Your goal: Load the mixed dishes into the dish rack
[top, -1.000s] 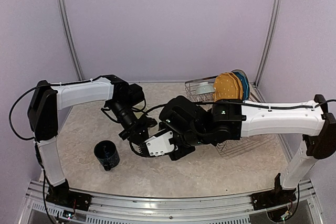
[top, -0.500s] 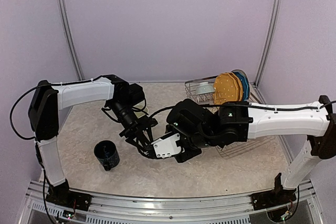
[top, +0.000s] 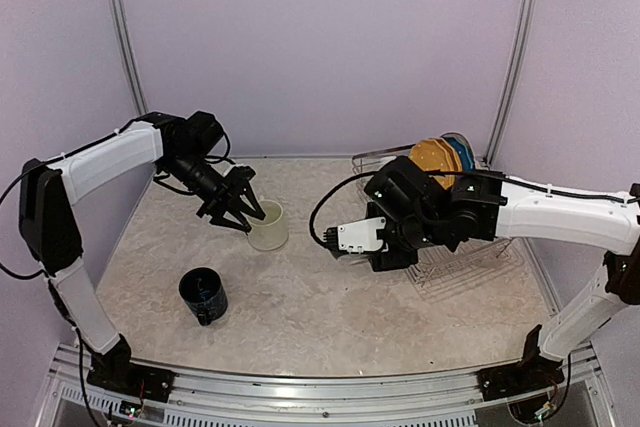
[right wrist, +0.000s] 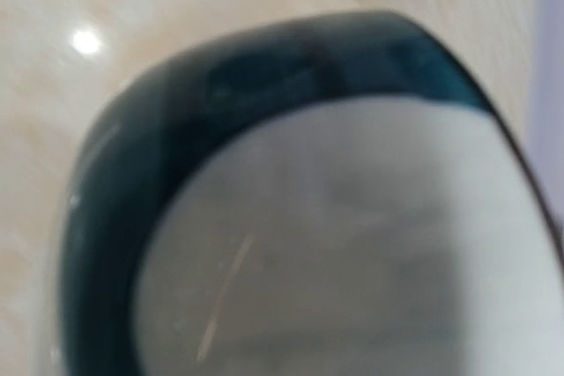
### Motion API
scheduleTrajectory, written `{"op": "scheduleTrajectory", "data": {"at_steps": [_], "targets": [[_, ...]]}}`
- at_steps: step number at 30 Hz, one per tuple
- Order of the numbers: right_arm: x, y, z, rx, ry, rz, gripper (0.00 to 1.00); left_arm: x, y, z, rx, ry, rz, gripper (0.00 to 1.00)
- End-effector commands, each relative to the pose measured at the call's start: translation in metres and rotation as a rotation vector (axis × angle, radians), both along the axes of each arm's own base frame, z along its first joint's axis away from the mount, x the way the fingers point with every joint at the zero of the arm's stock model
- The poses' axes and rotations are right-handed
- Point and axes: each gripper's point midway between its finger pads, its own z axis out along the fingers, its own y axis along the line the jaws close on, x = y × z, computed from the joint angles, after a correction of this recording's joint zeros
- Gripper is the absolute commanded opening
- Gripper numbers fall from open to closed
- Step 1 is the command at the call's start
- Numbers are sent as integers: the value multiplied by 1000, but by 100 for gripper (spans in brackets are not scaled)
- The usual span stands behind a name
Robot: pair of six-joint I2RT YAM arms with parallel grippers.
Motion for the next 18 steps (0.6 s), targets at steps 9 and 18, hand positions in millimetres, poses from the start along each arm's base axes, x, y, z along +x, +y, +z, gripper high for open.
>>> {"op": "scheduleTrajectory", "data": {"at_steps": [9, 18], "targets": [[103, -118, 38, 30, -102, -385, 15, 13, -2, 38, -74, -183, 27, 44], [151, -162, 0, -70, -31, -511, 16, 8, -7, 35, -104, -184, 7, 45]]}}
